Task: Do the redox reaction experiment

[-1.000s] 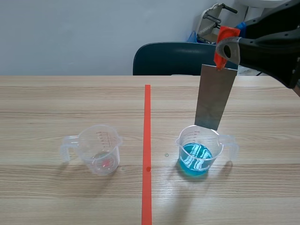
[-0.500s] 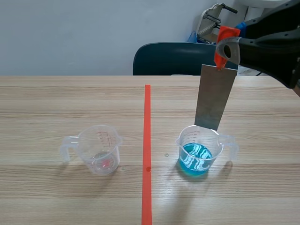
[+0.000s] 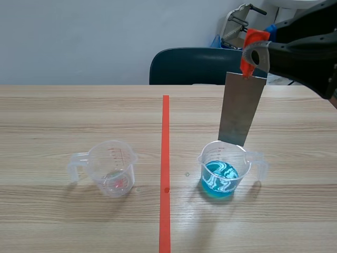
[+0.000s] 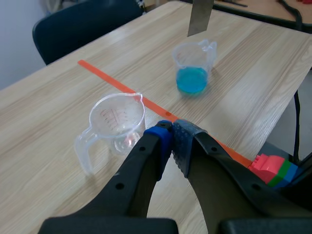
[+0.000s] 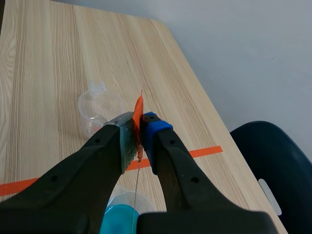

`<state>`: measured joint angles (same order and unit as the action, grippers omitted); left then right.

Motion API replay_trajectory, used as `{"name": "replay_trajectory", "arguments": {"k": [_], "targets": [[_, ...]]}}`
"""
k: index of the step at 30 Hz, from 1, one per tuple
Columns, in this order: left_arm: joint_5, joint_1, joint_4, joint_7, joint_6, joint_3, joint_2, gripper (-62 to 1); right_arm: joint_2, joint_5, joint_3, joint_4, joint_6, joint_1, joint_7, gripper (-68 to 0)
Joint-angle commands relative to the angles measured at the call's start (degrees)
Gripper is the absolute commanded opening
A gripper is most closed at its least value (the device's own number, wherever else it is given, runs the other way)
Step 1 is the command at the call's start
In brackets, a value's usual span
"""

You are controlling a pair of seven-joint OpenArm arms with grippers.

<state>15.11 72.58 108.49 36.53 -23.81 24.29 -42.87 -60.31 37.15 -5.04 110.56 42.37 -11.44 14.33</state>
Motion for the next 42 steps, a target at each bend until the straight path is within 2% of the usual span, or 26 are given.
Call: {"name": "replay_trajectory", "arguments": {"k": [1, 5, 10, 22, 31, 36, 42], "targets": [[2.58, -1.75, 0.59, -0.26, 0.09, -0.74, -2.71, -59.4, 0.02, 1.05, 0.63, -0.04, 0.35, 0.81, 1.11, -66.7], [6.80, -5.68, 0.57, -0.63, 0.17, -3.06, -8.04, -59.5, 0.02, 1.05, 0.63, -0.04, 0.35, 0.81, 1.11, -66.7], [9.57, -12.22, 0.57, -2.64, 2.32, -7.65, -10.82, -59.5, 0.02, 1.05, 0.63, -0.04, 0.35, 0.81, 1.16, -66.7], [9.11, -35.30, -0.57, -11.26, 5.27, -28.22, -10.80, -59.5, 0.02, 1.05, 0.63, -0.04, 0.35, 0.81, 1.31, -66.7], [8.85, -51.95, -5.57, -17.25, 6.36, -43.17, -5.97, -59.5, 0.02, 1.05, 0.63, -0.04, 0.35, 0.81, 1.33, -66.7], [6.51, -57.86, -8.39, -19.08, 6.36, -48.85, -1.92, -59.5, 0.02, 1.05, 0.63, -0.04, 0.35, 0.81, 1.33, -66.7], [6.49, -62.73, -11.52, -20.17, 6.36, -54.05, 2.71, -59.4, 0.02, 1.05, 0.63, -0.04, 0.35, 0.81, 1.36, -66.7]]}}
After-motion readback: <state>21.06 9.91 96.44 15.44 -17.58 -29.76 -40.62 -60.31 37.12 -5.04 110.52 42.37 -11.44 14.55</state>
